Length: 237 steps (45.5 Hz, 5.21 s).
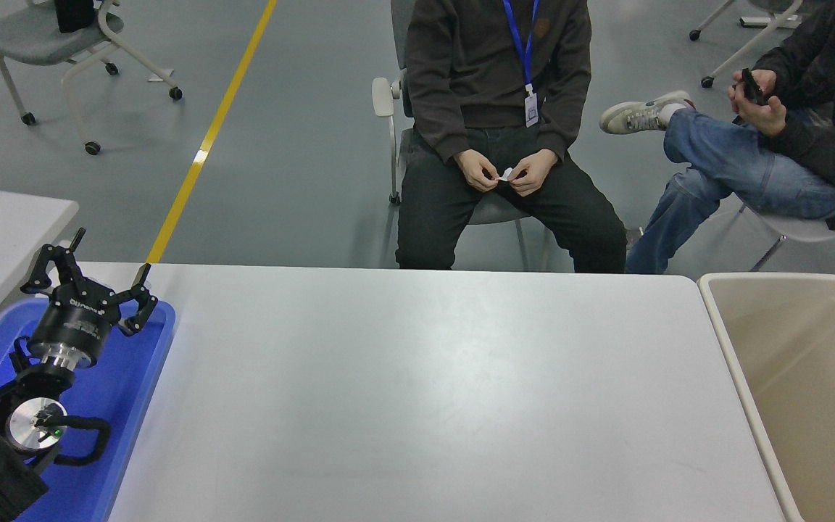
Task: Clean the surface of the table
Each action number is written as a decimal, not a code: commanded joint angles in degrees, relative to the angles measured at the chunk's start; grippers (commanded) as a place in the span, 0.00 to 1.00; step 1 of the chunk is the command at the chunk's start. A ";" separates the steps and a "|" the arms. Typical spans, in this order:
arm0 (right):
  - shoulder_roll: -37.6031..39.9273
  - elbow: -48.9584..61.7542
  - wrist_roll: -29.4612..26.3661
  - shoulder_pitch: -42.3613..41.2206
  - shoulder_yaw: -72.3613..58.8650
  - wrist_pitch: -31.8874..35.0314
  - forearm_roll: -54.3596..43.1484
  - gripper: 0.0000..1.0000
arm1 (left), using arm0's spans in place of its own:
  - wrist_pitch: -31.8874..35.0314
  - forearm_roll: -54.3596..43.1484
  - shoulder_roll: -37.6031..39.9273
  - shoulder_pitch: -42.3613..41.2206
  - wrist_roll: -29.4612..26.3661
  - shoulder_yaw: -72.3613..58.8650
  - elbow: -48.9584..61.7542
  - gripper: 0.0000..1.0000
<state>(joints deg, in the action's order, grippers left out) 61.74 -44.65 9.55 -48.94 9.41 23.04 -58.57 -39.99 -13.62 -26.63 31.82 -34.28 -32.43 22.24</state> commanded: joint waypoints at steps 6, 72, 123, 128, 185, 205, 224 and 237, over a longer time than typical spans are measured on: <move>-10.76 16.78 3.54 3.23 -1.24 -2.82 0.30 0.00 | 0.00 0.00 0.00 0.00 0.00 0.00 0.00 1.00; -37.66 47.64 5.30 11.32 -20.75 -23.74 16.39 0.35 | 0.00 0.00 0.00 0.00 0.00 0.00 0.00 1.00; -36.87 49.40 5.39 11.15 -19.61 -26.91 34.04 0.99 | 0.00 0.00 0.00 0.00 0.00 0.00 0.00 1.00; -36.78 49.14 5.74 10.97 -19.35 -26.90 37.12 0.99 | 0.00 0.00 0.00 0.00 0.00 0.00 0.00 1.00; -33.79 -6.49 6.18 25.11 56.58 -25.59 45.31 0.99 | 0.00 0.00 0.00 0.00 0.00 0.00 0.00 1.00; -45.92 -13.09 15.06 32.50 60.46 -23.75 33.70 0.99 | 0.00 0.00 0.00 0.00 0.00 0.00 0.00 1.00; -52.07 -11.42 15.14 30.57 60.20 -22.25 26.76 0.99 | 0.00 0.00 0.00 0.00 0.00 0.00 0.00 1.00; -54.18 -8.26 15.06 27.85 59.49 -22.16 26.14 0.99 | 0.00 0.00 0.00 0.00 0.00 0.00 0.00 1.00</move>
<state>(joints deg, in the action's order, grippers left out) 9.77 -54.70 24.52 -19.41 69.14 0.64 -30.80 -39.99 -13.62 -26.63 31.82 -34.28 -32.43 22.24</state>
